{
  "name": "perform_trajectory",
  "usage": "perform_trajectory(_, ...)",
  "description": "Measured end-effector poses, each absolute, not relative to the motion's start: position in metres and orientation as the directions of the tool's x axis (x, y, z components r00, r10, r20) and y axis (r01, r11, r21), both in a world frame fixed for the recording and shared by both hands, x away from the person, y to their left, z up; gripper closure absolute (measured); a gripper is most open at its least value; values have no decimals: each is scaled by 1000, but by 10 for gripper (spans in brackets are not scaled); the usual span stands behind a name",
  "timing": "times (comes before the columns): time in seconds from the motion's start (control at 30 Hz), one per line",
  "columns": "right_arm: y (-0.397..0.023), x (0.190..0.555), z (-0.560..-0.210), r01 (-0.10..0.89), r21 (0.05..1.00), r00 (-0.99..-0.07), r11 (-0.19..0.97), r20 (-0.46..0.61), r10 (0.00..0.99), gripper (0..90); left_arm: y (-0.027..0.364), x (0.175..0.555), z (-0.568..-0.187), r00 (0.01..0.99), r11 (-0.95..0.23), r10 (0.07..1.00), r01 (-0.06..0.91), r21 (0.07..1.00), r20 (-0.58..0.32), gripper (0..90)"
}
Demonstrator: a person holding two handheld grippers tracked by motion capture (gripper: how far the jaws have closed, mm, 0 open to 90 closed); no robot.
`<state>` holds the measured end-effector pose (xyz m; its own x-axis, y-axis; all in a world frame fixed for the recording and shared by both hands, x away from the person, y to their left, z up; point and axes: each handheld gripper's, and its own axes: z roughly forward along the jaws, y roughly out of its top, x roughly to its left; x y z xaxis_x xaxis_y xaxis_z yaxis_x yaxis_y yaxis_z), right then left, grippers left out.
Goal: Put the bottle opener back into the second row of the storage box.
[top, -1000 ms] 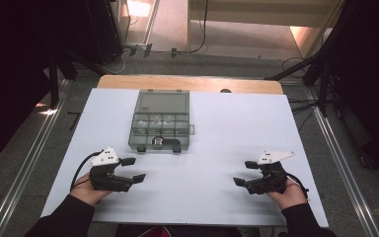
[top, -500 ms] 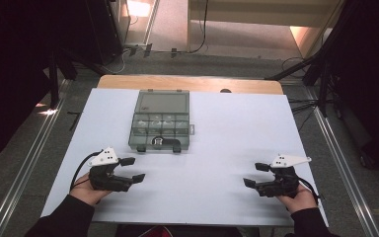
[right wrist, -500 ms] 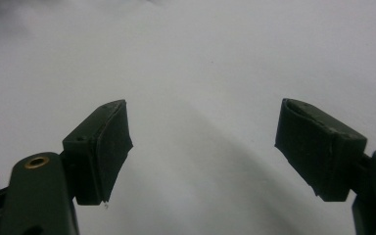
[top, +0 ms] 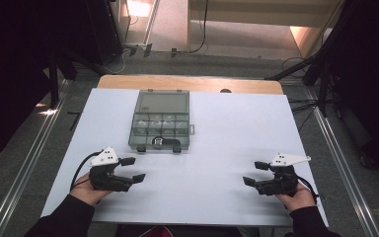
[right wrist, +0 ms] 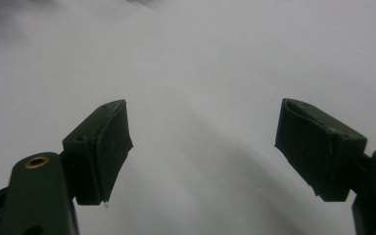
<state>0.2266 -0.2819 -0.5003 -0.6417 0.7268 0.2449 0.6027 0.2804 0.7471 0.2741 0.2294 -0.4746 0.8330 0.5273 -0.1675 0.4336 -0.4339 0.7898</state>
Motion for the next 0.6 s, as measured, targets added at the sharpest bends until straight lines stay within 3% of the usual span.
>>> perform_trajectory(0.6, -282, 226, -501, 602, 745, -644, 286, 243, 726, 220, 229, 274, -474, 834, -435, 525, 433, 790, -168, 268)
